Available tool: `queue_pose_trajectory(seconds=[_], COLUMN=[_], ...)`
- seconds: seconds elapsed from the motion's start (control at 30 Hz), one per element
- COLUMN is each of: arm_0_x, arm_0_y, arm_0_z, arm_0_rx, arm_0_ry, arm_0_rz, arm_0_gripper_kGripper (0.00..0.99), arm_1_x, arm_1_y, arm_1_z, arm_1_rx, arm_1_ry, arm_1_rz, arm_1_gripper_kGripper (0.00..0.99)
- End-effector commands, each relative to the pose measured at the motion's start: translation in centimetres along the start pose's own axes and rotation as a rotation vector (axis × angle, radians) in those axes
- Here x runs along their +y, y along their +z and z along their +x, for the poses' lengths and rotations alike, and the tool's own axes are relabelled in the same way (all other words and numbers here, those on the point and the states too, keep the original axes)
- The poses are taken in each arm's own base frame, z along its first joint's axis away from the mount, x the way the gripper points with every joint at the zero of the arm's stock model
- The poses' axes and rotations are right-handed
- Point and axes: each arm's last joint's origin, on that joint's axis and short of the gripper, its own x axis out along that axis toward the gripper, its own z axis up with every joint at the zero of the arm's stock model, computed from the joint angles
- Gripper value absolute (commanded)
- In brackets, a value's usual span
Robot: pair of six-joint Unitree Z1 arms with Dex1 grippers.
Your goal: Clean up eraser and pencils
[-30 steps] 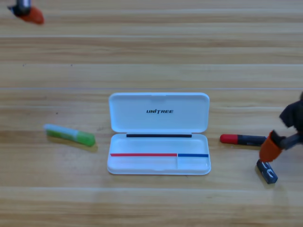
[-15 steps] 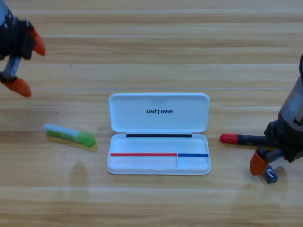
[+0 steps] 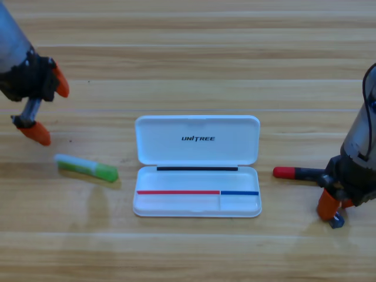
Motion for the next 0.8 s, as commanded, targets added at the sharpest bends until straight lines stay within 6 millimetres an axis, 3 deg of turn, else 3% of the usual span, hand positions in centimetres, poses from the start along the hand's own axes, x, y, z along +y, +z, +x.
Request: queue_pose_trajectory(seconds=[0.03, 0.07, 0.27, 0.37, 0.53, 0.67, 0.8], arm_0_x=[0.2, 0.3, 0.6, 0.7, 0.6, 0.5, 0.3], arm_0_y=[1.9, 2.2, 3.3, 3.8, 4.6, 4.7, 4.6], arm_0_z=[4.0, 4.3, 6.6, 7.4, 8.6, 9.4, 9.7], arm_0_rx=[-0.004, -0.003, 0.004, 0.0, -0.006, -0.005, -0.001], arm_0_ry=[-0.108, -0.114, -0.16, -0.177, -0.187, -0.195, -0.191], arm_0_rz=[0.025, 0.028, 0.042, 0.044, 0.037, 0.035, 0.029], arm_0_gripper_kGripper=[0.922, 0.922, 0.922, 0.922, 0.982, 0.979, 0.953], arm_1_x=[-0.6, -0.6, -0.6, 0.2, 2.2, 3.8, 5.7], arm_1_y=[0.0, -0.1, -0.5, -0.6, -0.4, 0.6, 2.5], arm_1_z=[2.3, 2.2, 0.5, -2.6, -7.9, -8.0, -6.3], arm_1_rx=[0.066, 0.07, 0.112, 0.092, 0.083, 0.1, 0.135], arm_1_ry=[0.025, 0.027, 0.052, 0.075, 0.086, 0.072, 0.057], arm_1_rz=[0.007, 0.001, -0.045, -0.199, -0.605, -0.851, -1.012], arm_1_gripper_kGripper=[0.066, 0.0, 0.0, 0.0, 0.0, 0.0, 0.0])
